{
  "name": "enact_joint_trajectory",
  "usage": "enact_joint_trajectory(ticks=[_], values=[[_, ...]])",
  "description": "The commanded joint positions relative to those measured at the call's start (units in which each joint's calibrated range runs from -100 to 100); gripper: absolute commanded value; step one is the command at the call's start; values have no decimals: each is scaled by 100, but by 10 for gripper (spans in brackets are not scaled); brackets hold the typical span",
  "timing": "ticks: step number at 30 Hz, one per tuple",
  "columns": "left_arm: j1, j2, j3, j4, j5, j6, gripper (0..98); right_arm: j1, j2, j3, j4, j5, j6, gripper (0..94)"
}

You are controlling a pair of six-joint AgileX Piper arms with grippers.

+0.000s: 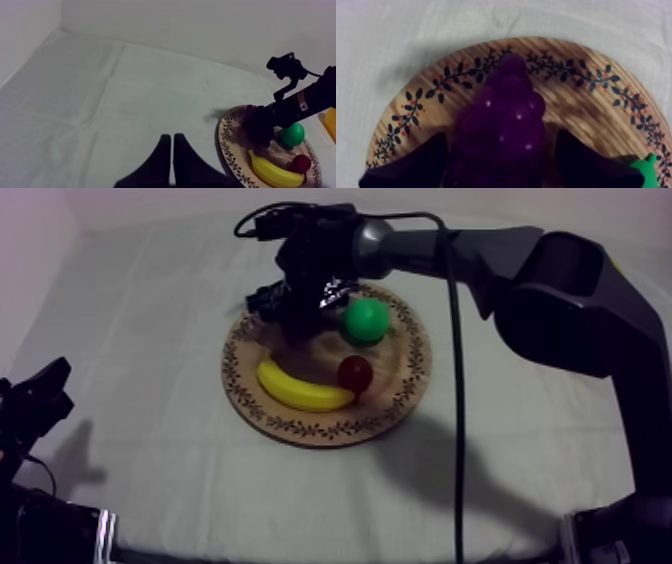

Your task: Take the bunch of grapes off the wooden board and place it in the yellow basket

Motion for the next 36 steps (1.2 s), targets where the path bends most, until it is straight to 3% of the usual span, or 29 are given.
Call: enact_joint_trajectory(ticks=[1, 9, 24, 36], values=[[-1, 0, -4, 1, -3, 1, 1, -9, 11, 16, -12, -56, 71, 508], [-1, 0, -4, 1, -3, 1, 1, -25, -290, 366, 41, -271, 165, 388], [-1, 0, -4, 1, -3, 1, 1, 215, -2147, 1842, 147, -578, 168, 396], [-1, 0, -4, 1, -3, 1, 1, 1020, -4225, 3250, 52, -1177, 791, 404]])
